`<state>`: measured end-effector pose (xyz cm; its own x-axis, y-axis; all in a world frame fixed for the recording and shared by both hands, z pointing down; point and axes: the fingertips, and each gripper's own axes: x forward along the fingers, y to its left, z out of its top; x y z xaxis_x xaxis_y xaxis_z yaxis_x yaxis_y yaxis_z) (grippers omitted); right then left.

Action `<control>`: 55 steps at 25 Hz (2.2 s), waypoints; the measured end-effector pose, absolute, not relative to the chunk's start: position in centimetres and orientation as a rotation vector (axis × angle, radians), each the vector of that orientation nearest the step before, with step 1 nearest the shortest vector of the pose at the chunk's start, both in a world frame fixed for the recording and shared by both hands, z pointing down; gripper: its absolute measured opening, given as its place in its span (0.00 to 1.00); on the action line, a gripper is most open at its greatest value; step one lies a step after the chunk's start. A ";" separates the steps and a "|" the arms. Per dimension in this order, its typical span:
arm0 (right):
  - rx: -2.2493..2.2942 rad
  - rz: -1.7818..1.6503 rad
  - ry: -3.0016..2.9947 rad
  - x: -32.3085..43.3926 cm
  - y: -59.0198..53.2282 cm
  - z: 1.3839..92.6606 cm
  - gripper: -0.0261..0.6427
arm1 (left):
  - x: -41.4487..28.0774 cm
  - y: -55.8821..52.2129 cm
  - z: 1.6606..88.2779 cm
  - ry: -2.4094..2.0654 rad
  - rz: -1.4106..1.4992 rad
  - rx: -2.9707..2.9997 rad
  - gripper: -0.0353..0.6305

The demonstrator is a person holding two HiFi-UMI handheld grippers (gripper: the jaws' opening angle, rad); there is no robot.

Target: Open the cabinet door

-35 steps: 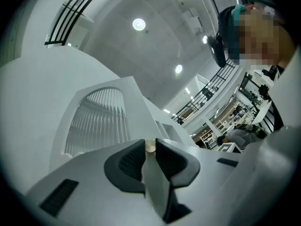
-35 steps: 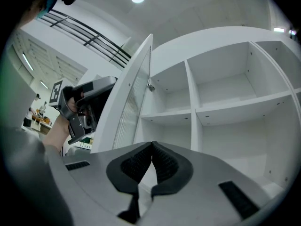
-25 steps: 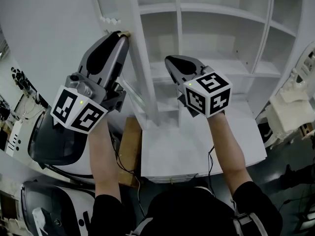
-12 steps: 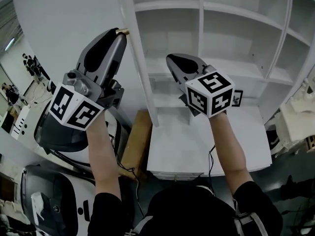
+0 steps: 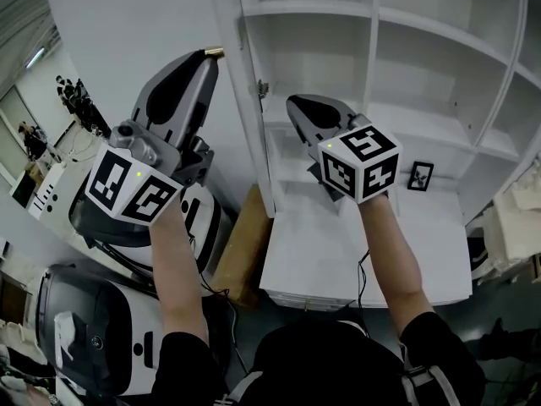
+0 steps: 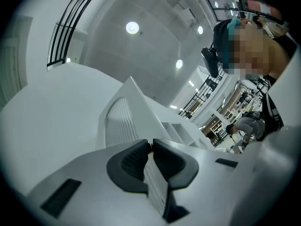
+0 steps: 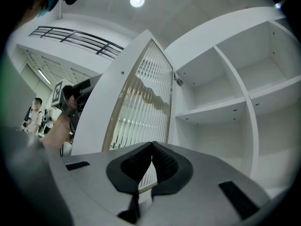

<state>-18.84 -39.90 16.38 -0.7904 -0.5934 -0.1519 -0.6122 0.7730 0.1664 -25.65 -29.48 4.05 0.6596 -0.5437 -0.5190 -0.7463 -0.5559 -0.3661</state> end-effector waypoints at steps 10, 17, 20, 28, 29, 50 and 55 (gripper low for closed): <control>-0.954 0.297 2.882 -19.8 -39.8 16.8 0.06 | -29.2 -29.2 4.1 1.093 0.548 -2.297 0.12; -0.912 0.273 2.906 -21.3 -39.3 17.8 0.06 | -31.8 -29.5 4.1 1.199 0.567 -2.249 0.12; -0.891 0.271 2.924 -22.0 -39.0 18.4 0.06 | -32.4 -29.6 4.1 1.224 0.574 -2.233 0.12; -0.880 0.247 2.931 -22.2 -39.2 18.8 0.06 | -33.6 -29.6 4.1 1.295 0.554 -2.172 0.09; -0.879 0.244 2.931 -22.2 -39.2 18.9 0.06 | -33.6 -29.6 4.1 1.301 0.549 -2.167 0.09; -0.861 0.245 2.935 -18.3 -35.8 19.0 0.06 | -30.4 -25.4 7.3 1.349 0.487 -2.180 0.08; -0.867 0.220 2.930 -15.2 -34.2 19.2 0.06 | -27.7 -23.5 8.8 1.364 0.462 -2.205 0.09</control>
